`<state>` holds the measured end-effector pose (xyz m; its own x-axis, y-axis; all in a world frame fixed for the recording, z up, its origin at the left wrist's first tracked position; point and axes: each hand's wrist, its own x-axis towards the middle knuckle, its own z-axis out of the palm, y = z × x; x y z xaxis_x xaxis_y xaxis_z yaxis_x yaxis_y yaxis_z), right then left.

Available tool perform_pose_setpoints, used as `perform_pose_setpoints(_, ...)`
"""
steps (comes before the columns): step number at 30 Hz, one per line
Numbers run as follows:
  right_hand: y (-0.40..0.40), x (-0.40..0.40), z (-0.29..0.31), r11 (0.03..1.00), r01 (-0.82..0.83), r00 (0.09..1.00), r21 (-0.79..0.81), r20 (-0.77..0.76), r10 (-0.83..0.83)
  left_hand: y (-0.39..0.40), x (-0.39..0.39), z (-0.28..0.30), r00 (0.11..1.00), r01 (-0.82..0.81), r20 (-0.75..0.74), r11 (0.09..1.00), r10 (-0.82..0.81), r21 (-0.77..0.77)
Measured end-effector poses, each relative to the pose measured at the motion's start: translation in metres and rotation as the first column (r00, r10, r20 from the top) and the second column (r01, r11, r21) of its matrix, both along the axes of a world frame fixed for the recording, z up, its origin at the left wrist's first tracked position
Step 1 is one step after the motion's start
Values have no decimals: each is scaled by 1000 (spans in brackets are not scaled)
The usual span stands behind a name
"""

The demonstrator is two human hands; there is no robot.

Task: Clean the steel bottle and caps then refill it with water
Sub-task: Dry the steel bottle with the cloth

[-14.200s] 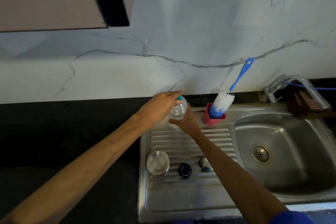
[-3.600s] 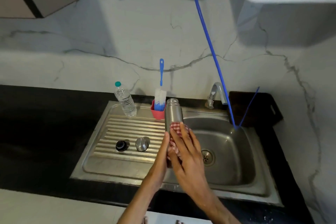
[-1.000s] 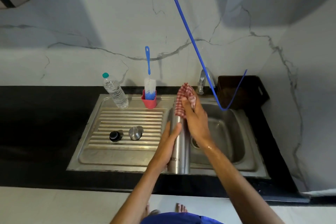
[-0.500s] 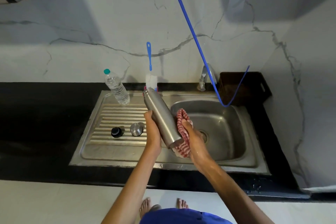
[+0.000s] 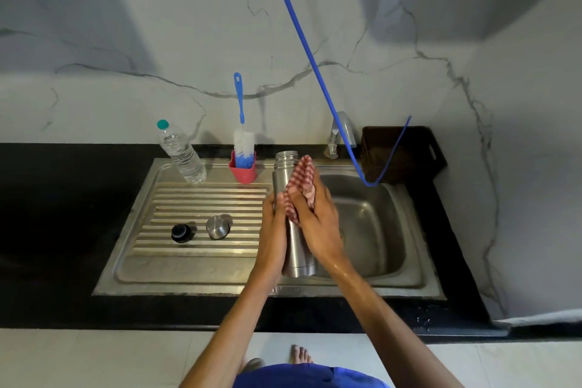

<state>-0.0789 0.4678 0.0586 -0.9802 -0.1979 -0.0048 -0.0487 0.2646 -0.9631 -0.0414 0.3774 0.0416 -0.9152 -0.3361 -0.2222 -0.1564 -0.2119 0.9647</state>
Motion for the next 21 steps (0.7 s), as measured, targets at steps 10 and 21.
perform_pose_setpoints(10, 69, -33, -48, 740, 354, 663, -572, 712, 234, 9, 20, -19, 987, 111, 124, 993, -105, -43)
perform_pose_setpoints(21, 206, -65, -54, 888, 358, 794, 288, 408, -452, -20, -26, -26, 967, -8, 252, 999, 20, -46)
